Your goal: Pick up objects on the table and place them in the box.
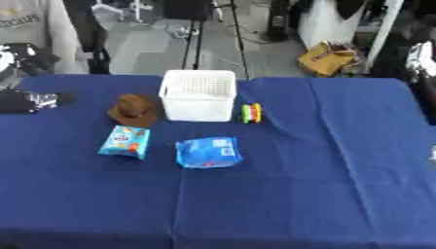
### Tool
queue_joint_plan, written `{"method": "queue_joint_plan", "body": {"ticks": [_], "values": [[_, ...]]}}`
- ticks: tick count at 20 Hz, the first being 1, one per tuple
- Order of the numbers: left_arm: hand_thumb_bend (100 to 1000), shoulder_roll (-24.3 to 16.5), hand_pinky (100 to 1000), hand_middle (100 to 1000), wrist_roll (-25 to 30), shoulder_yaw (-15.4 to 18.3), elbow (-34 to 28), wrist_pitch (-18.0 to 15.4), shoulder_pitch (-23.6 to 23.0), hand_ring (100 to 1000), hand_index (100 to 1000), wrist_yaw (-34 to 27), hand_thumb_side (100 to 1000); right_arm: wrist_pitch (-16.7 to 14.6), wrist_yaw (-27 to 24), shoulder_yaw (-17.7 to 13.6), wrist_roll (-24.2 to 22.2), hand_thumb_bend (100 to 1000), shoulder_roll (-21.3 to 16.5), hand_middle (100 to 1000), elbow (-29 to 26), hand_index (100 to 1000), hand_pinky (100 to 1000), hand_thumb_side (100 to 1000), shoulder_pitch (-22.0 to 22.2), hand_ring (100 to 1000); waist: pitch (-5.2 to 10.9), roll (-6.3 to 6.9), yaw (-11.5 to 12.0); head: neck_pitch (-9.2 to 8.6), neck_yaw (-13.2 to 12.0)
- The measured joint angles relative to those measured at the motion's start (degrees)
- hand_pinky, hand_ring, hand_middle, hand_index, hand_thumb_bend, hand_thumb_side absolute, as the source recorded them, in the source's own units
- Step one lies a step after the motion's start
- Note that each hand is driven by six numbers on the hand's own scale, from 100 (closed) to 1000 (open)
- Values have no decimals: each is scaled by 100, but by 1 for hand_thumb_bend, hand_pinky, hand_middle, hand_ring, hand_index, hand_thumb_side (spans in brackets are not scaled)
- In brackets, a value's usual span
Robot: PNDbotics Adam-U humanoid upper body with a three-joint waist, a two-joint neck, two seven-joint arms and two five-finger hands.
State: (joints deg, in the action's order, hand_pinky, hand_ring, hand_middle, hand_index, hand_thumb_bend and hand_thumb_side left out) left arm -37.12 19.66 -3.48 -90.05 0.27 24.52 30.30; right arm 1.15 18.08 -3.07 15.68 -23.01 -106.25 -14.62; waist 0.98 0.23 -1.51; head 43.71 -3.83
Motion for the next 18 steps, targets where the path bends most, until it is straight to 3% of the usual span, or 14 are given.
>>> {"method": "queue_joint_plan", "body": {"ticks": [10, 14, 18], "values": [[912, -14, 915, 723, 936, -653, 1024, -446, 854, 842, 817, 938, 574, 3, 0, 30, -38, 100, -2, 703, 2, 823, 548, 704, 0, 673, 5, -1, -17, 0, -4], [904, 94, 938, 739, 1314, -946, 1552, -471, 1216, 860, 832, 1316, 571, -8, 0, 33, -58, 100, -2, 703, 3, 824, 548, 705, 1, 673, 9, 0, -15, 1, -18], [917, 258, 947, 736, 1667, -1015, 2053, -500, 1536, 863, 823, 1692, 580, -10, 0, 34, -74, 100, -2, 703, 4, 824, 548, 705, 3, 672, 13, -2, -1, 1, -19]]}}
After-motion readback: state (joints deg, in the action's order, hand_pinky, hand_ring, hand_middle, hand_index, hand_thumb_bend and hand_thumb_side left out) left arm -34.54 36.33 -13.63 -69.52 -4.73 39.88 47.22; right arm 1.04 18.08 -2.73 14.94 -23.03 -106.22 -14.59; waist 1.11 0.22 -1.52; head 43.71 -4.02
